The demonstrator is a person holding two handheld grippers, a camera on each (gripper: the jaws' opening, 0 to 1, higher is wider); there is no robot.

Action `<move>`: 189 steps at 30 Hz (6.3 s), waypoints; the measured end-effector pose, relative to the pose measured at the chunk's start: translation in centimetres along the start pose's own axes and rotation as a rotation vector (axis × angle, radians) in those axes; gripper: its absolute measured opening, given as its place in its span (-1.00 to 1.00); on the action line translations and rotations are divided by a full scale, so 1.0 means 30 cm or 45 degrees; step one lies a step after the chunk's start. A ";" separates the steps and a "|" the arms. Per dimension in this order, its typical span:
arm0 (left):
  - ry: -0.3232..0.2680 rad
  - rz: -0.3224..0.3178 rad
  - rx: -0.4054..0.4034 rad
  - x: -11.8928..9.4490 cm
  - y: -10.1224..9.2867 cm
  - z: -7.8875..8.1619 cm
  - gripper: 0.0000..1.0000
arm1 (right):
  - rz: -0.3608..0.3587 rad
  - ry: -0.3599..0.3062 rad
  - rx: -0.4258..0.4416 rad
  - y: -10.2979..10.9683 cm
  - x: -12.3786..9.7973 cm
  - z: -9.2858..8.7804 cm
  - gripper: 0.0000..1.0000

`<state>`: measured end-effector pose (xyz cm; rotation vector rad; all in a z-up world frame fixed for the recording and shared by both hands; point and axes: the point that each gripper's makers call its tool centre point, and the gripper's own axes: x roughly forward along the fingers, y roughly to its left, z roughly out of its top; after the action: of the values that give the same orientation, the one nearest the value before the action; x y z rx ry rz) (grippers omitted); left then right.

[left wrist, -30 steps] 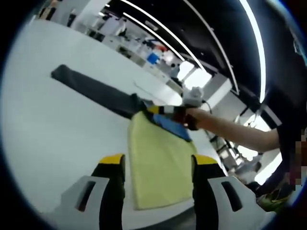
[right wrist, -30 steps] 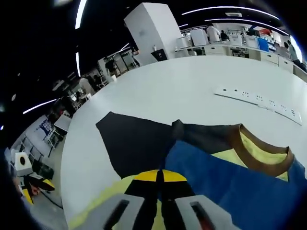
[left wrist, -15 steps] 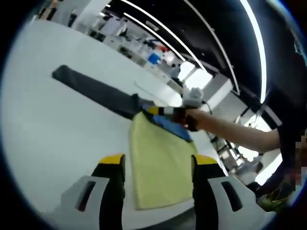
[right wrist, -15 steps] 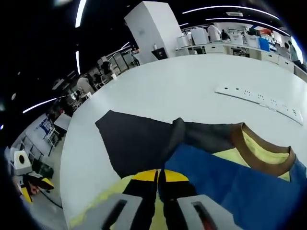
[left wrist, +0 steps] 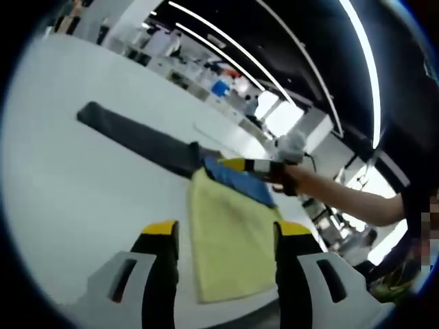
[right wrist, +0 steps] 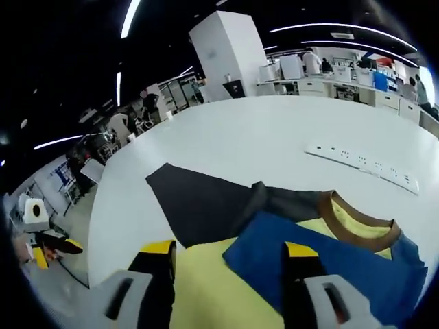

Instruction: Fold the garment on the visible template until the final outline fits inside the template.

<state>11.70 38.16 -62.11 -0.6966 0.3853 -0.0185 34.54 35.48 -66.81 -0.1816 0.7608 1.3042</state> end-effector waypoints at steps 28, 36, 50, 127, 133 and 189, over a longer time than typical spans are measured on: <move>-0.014 0.029 0.153 -0.008 0.070 0.131 0.11 | -0.185 -0.052 -0.001 -0.082 -0.397 -0.160 1.00; -0.021 0.050 0.214 -0.007 0.113 0.201 0.12 | -0.237 -0.089 0.036 -0.075 -0.489 -0.214 1.00; 0.034 0.093 0.269 0.037 0.199 0.229 0.39 | -0.310 -0.164 0.173 -0.078 -0.610 -0.284 1.00; -0.038 0.814 0.280 0.192 0.953 0.463 -0.61 | -0.474 -0.137 0.411 -0.120 -0.741 -0.470 1.00; -0.065 0.819 0.234 0.199 0.975 0.476 -0.70 | -0.467 -0.120 0.408 -0.108 -0.730 -0.479 1.00; -0.264 0.099 0.249 0.560 0.068 0.575 -1.00 | -0.390 -0.235 0.420 -0.149 -0.808 -0.503 0.99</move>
<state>33.17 48.04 -57.04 -0.4848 0.2080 0.0880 31.01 6.87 -64.94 0.0850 0.7462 0.8782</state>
